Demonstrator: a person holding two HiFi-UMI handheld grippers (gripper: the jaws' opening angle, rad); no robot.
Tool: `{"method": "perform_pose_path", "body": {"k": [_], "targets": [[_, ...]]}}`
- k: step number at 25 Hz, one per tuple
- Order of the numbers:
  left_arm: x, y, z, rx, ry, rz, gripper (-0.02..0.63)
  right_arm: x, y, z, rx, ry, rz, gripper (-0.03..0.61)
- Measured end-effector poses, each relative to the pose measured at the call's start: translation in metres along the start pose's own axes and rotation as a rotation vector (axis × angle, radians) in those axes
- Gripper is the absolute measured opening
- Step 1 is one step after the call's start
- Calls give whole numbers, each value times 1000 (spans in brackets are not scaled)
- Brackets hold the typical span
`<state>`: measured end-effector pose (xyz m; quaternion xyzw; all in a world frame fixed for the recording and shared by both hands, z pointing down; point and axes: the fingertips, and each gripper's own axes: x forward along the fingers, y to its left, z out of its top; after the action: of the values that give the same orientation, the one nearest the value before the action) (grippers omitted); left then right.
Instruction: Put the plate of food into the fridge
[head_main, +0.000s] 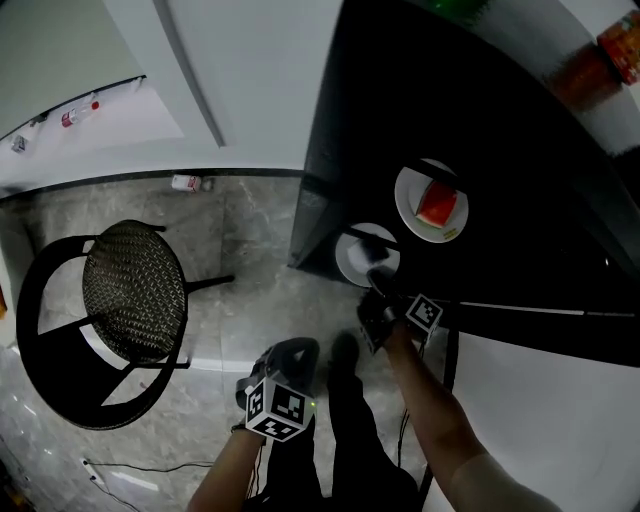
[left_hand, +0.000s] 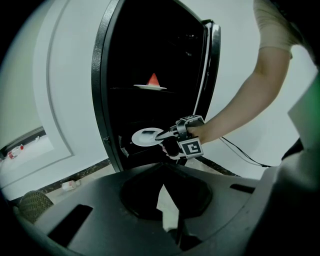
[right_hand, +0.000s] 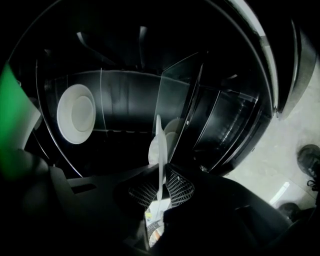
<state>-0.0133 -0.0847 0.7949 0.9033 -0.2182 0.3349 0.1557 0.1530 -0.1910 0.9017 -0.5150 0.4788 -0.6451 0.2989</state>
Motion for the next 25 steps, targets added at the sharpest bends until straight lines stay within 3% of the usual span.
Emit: {"method": "perform_pose_path", "body": {"k": [7, 8, 9, 11, 17, 25], "targets": [[-1, -5, -14, 20, 19, -14, 9, 9, 2, 6, -52, -14, 19, 31], [-1, -5, -16, 23, 24, -17, 9, 10, 4, 7, -69, -10, 30, 46], [0, -6, -18, 28, 29, -20, 8, 11, 7, 7, -85, -4, 44, 116], [0, -8, -20, 35, 35, -28, 8, 10, 10, 7, -130, 12, 59, 175], [1, -10, -16, 51, 33, -41, 9, 11, 18, -10, -386, 144, 38, 218], [3, -10, -21, 53, 47, -50, 9, 5, 8, -32, -813, 307, -86, 230]]}}
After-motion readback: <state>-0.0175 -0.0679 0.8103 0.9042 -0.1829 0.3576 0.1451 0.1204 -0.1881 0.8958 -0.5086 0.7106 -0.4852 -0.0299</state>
